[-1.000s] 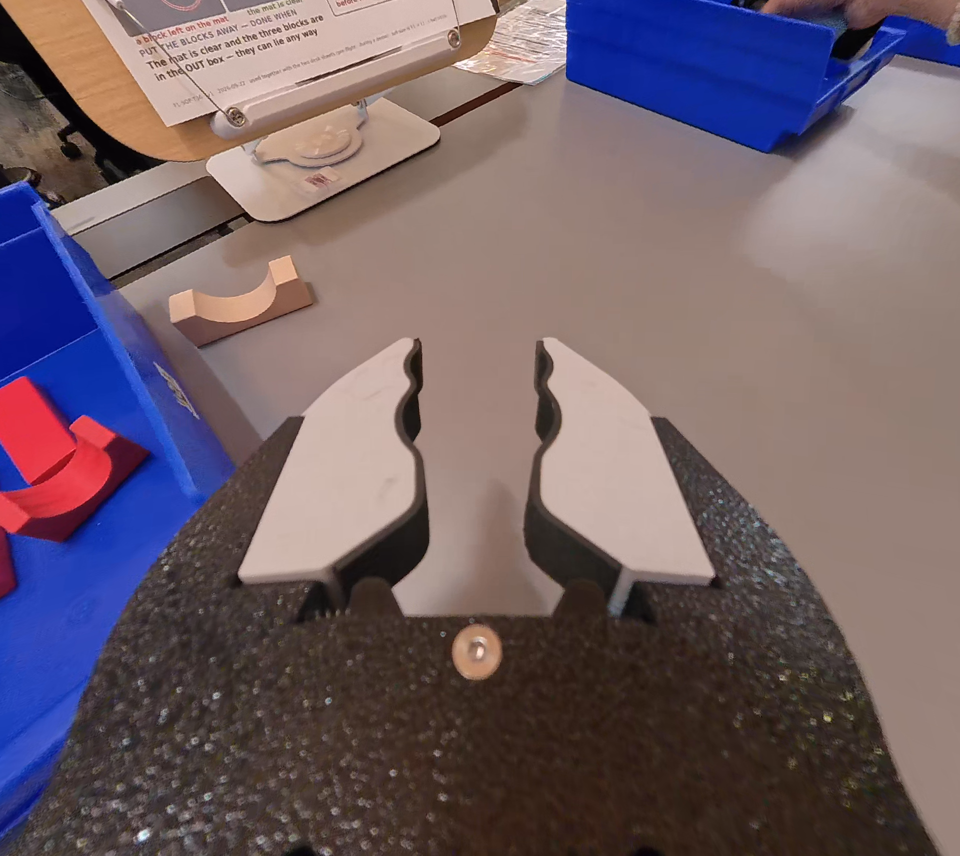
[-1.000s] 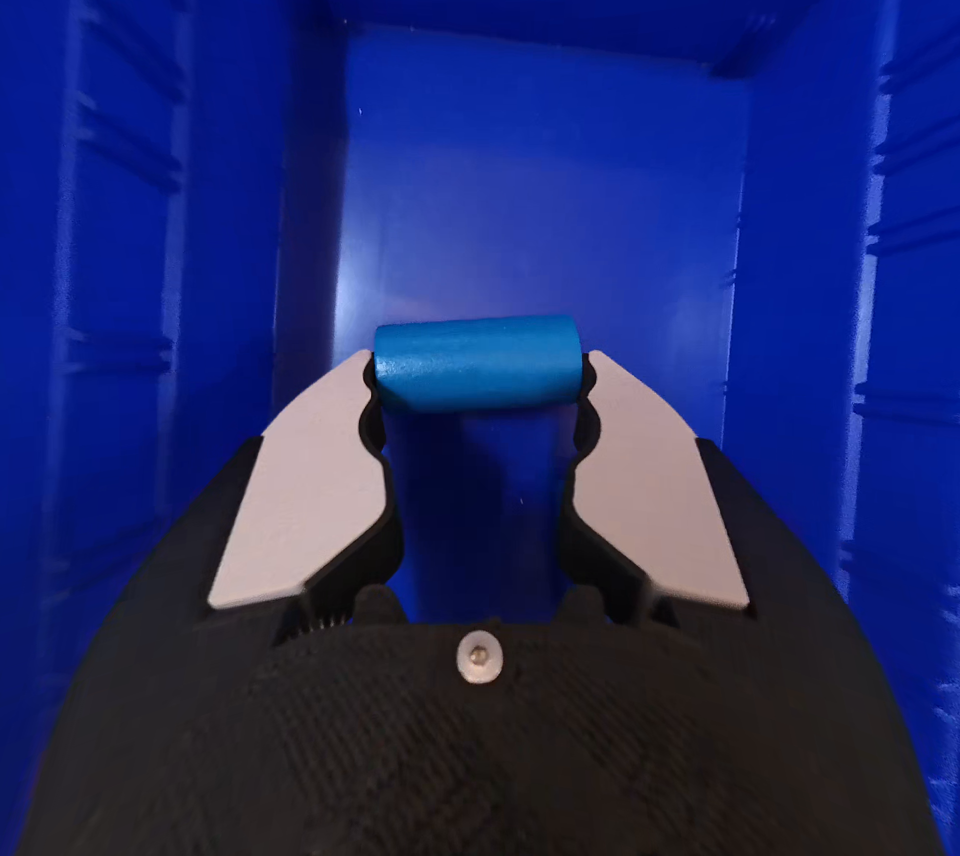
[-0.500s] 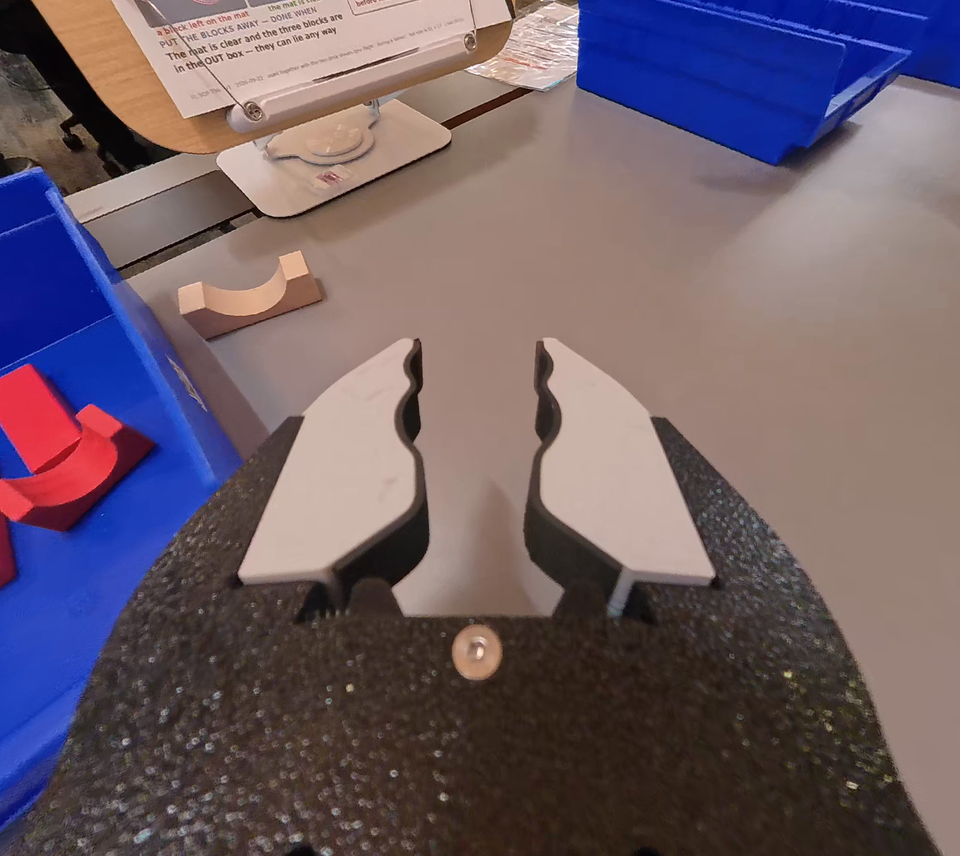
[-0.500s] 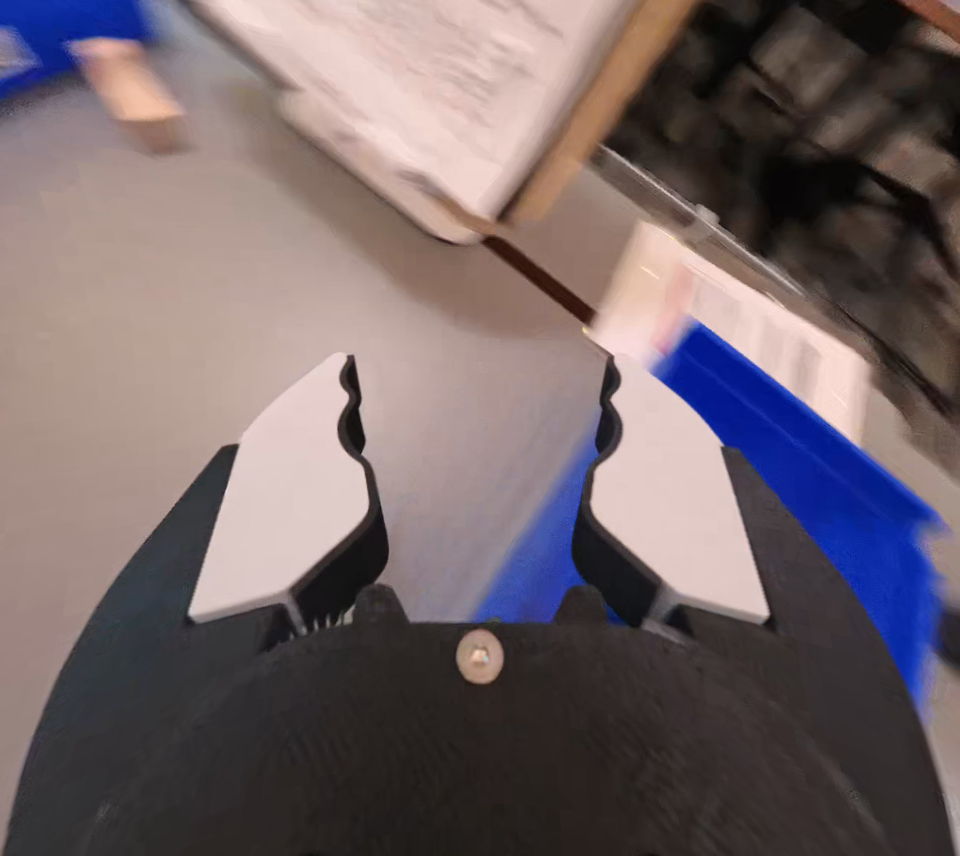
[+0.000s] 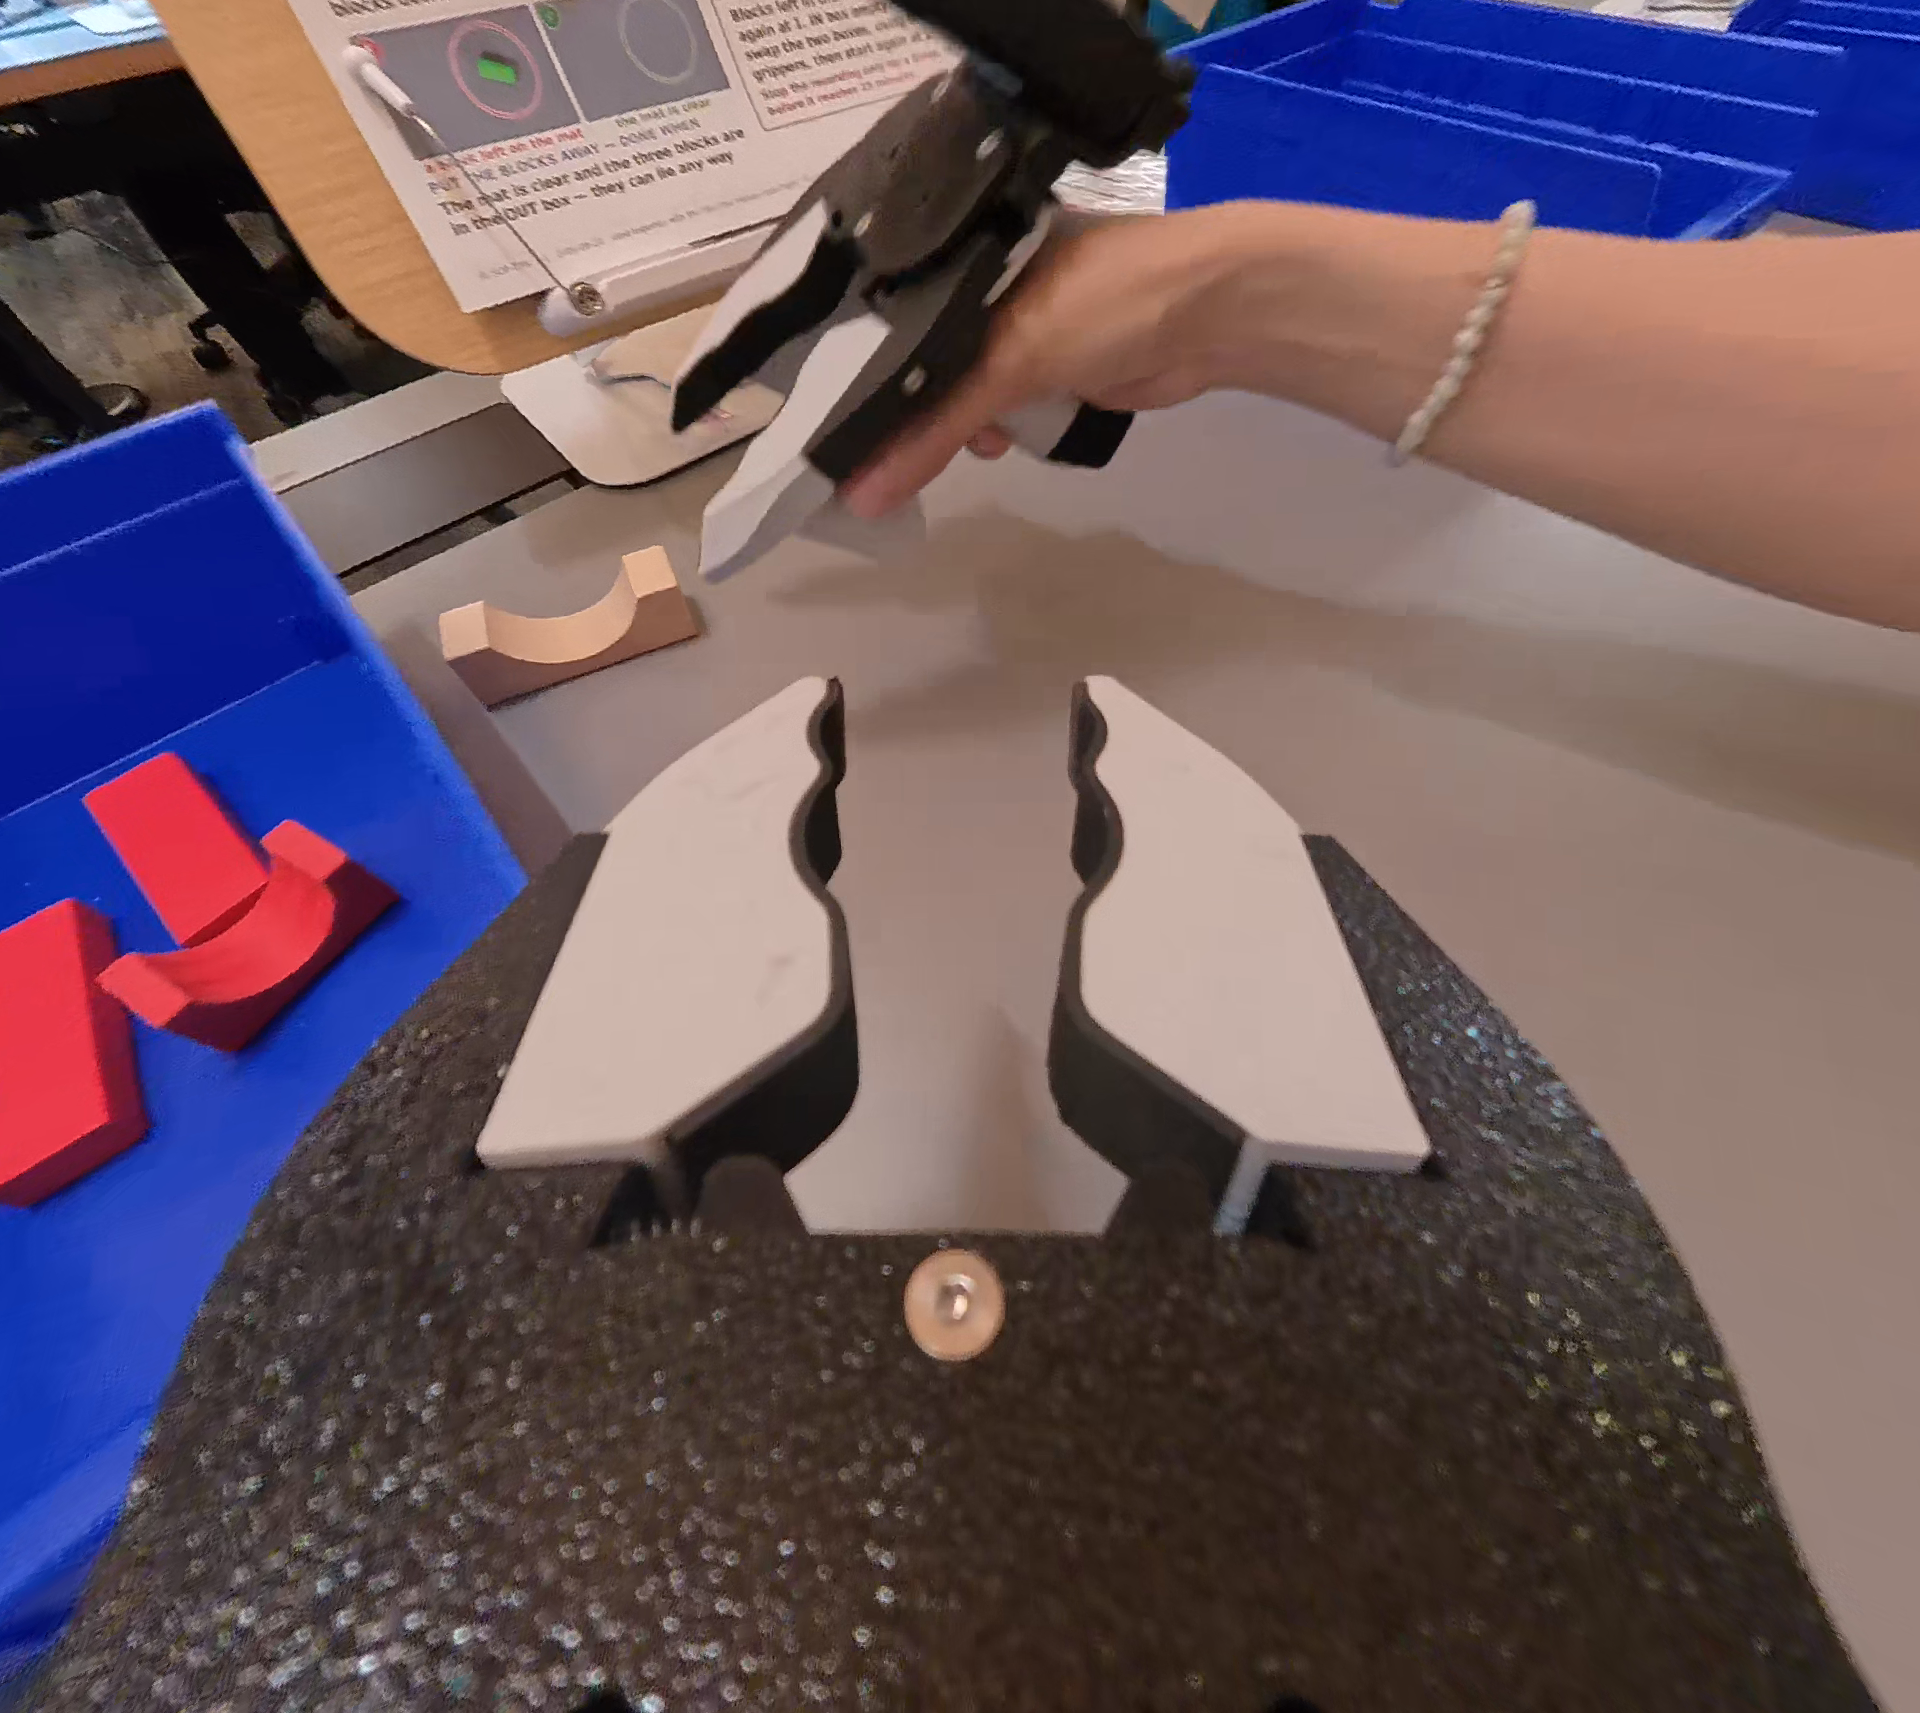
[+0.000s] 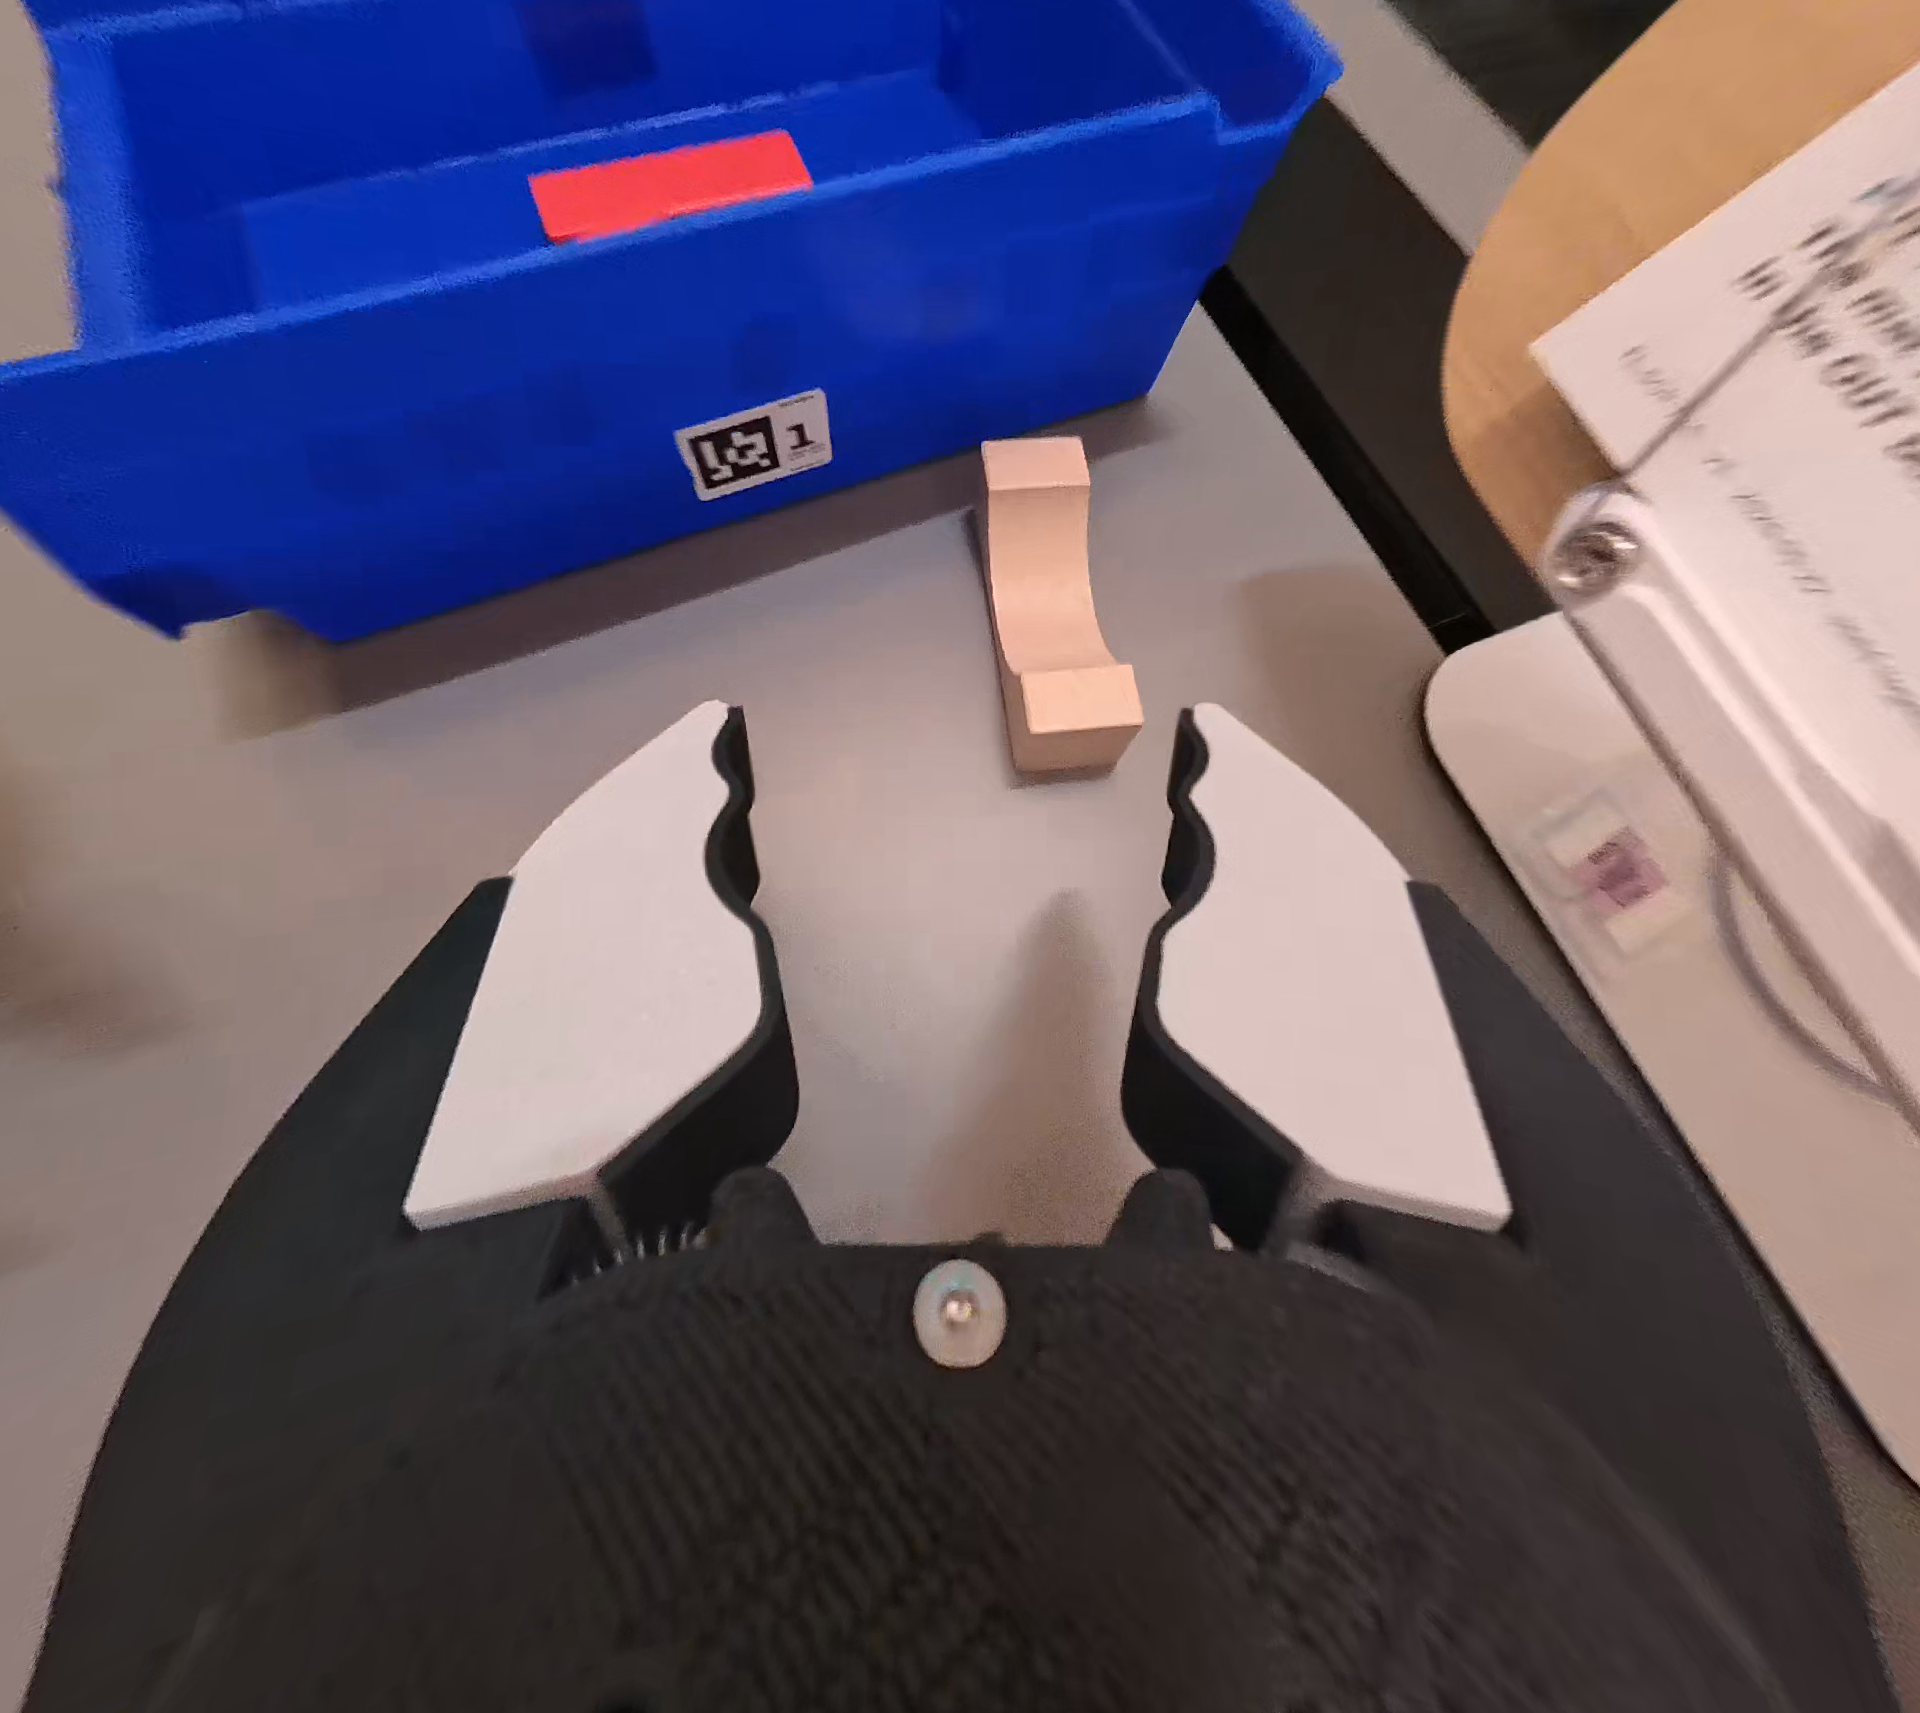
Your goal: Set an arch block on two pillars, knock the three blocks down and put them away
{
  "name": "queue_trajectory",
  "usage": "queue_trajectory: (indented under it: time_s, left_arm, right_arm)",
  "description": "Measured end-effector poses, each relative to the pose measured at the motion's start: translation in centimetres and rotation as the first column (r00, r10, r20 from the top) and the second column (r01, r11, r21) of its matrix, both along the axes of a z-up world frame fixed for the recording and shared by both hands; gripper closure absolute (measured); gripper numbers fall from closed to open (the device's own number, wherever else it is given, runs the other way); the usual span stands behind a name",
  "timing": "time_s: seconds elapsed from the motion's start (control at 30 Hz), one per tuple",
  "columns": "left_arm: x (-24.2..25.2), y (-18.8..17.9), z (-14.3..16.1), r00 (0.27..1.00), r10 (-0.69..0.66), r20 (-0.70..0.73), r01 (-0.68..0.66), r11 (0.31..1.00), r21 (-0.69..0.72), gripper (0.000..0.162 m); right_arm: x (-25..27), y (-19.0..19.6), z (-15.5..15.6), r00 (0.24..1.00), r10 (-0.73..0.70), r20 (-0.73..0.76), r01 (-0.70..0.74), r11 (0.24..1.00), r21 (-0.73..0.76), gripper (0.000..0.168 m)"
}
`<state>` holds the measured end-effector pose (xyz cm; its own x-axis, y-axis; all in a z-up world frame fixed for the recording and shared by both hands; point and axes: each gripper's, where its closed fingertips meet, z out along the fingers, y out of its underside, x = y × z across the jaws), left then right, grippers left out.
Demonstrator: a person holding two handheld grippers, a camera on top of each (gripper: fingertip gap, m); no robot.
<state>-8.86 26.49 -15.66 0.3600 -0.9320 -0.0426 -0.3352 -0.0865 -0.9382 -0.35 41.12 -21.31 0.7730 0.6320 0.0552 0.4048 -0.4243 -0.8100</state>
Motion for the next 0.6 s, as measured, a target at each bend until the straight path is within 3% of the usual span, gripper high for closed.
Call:
queue_trajectory:
  time_s: [0.3, 0.43, 0.5, 0.6]
  left_arm:
    - [-2.4, 1.5, 1.2, 0.995, 0.027, 0.095, -0.023, 0.999, -0.044, 0.121]
    - [-3.0, 1.9, 1.4, 0.992, 0.033, 0.122, -0.025, 0.998, -0.063, 0.121]
    - [-3.0, 1.9, 1.4, 0.991, 0.028, 0.132, -0.018, 0.997, -0.074, 0.121]
    - [-2.9, 1.9, 1.4, 0.990, 0.025, 0.136, -0.015, 0.997, -0.074, 0.121]
  right_arm:
    - [0.5, 4.1, -6.2, 0.991, -0.066, 0.115, 0.082, 0.986, -0.142, 0.094]
    - [0.4, 4.7, -7.3, 0.988, -0.050, 0.147, 0.074, 0.984, -0.164, 0.109]
    - [0.3, 4.8, -7.4, 0.990, -0.041, 0.136, 0.064, 0.984, -0.166, 0.133]
    - [0.3, 4.5, -7.3, 0.990, -0.034, 0.138, 0.058, 0.983, -0.173, 0.133]
